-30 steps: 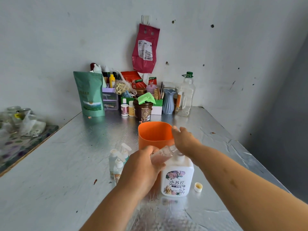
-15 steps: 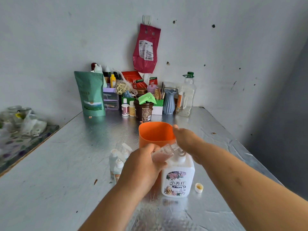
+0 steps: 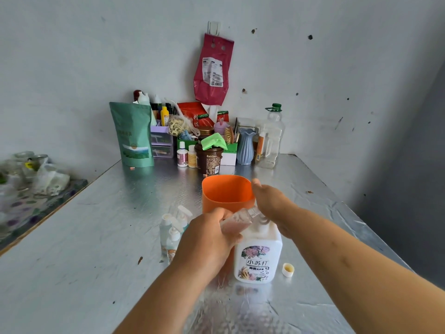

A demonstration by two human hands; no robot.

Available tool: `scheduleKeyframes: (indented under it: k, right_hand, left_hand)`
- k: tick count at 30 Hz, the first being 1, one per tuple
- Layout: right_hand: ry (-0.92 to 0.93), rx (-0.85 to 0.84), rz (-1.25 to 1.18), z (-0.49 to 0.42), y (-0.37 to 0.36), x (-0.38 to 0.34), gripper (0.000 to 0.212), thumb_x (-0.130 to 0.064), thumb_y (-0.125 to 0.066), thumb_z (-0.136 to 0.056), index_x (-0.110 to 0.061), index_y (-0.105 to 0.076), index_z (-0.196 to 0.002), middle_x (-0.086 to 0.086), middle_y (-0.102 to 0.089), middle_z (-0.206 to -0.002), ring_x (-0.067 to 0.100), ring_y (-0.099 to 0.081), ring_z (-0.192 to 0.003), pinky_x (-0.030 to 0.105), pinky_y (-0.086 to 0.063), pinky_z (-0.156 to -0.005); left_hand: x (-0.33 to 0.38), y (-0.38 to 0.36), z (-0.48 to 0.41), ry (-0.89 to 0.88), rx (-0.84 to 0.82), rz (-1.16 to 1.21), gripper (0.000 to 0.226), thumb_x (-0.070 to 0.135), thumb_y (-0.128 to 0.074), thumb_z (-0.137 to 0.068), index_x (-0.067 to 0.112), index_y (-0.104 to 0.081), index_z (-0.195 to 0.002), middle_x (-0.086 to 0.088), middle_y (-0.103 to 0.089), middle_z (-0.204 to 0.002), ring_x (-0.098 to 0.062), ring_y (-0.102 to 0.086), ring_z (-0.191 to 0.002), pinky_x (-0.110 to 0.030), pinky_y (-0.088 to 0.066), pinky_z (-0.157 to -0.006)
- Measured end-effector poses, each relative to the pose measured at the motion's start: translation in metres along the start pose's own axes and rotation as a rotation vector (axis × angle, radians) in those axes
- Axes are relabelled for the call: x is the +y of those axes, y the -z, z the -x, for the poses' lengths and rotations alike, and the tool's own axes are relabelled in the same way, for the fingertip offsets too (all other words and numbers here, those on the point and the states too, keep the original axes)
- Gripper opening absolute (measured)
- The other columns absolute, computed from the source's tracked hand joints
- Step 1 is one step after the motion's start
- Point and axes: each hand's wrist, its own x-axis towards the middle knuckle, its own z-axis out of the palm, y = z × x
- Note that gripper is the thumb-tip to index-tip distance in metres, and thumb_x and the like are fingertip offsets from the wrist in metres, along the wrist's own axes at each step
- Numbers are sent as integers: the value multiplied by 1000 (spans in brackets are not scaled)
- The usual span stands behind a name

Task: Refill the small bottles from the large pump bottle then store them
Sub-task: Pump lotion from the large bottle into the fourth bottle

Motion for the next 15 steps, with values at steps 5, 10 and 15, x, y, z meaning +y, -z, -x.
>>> scheduleKeyframes:
  k: [5,10,15]
  right_hand:
    - [48,1,24,6,5,-8,59,-47,-14,-100,-11,-28,-145,19,-35,-147,37,-33,-134,51,-27,-112]
    - [40,-9,-30,5,4,-4,61,-44,-19,-102,-1,-35,-141,21,-41,-143,34,-41,-129,43,-31,-106]
    - [63,-7,-10,2,4,-1,56,-41,-19,-103,-2,-41,-137,19,-45,-138,31,-44,-124,40,-33,-103]
  left_hand:
    - [3,3,-1,-19,11,-9,22,41,-75,-80,31,-64,-96,10,-72,-91,-12,-66,-87,-37,-54,-79]
    - [1,2,-1,-14,7,-10,23,44,-74,-81,33,-63,-98,12,-71,-92,-10,-65,-87,-33,-52,-75]
    - [-1,0,-2,-3,11,4,22,40,-75,-80,35,-64,-99,14,-71,-92,-8,-65,-87,-29,-50,-72]
